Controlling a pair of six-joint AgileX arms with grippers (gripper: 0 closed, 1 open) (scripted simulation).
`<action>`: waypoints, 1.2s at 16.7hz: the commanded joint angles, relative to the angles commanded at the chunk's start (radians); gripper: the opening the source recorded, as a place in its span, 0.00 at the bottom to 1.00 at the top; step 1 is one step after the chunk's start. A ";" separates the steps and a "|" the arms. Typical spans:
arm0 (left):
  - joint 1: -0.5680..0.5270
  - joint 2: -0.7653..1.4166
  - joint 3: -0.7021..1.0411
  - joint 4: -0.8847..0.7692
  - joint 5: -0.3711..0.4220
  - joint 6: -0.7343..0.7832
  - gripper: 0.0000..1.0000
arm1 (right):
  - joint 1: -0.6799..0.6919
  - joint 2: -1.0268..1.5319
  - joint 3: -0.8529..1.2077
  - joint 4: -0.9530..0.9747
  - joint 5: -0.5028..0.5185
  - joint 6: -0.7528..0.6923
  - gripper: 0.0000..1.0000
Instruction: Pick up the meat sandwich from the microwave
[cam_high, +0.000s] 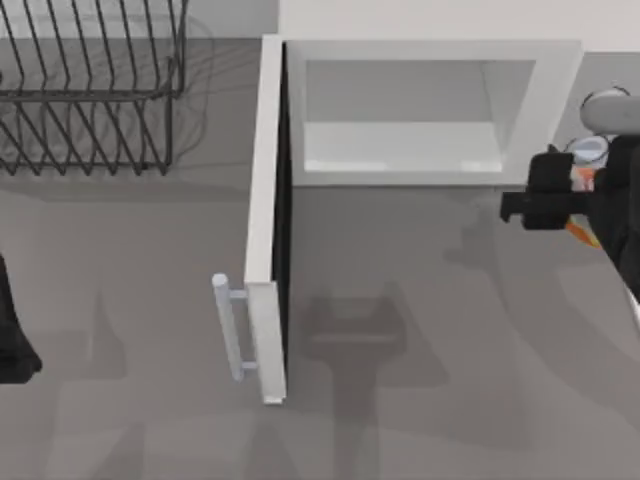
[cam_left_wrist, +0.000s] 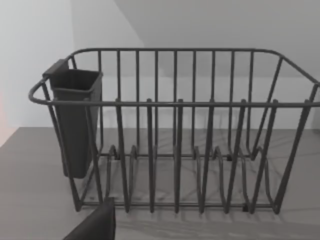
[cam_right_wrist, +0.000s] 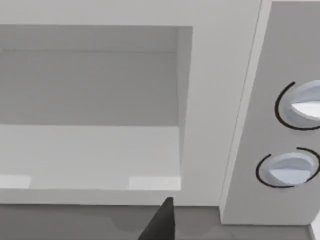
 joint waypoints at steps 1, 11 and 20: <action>0.000 0.000 0.000 0.000 0.000 0.000 1.00 | 0.000 -0.014 -0.014 0.002 0.005 0.002 0.00; 0.000 0.000 0.000 0.000 0.000 0.000 1.00 | 0.009 0.146 -0.056 0.170 0.015 0.007 0.00; 0.000 0.000 0.000 0.000 0.000 0.000 1.00 | 0.005 0.592 -0.208 0.819 0.020 0.008 0.00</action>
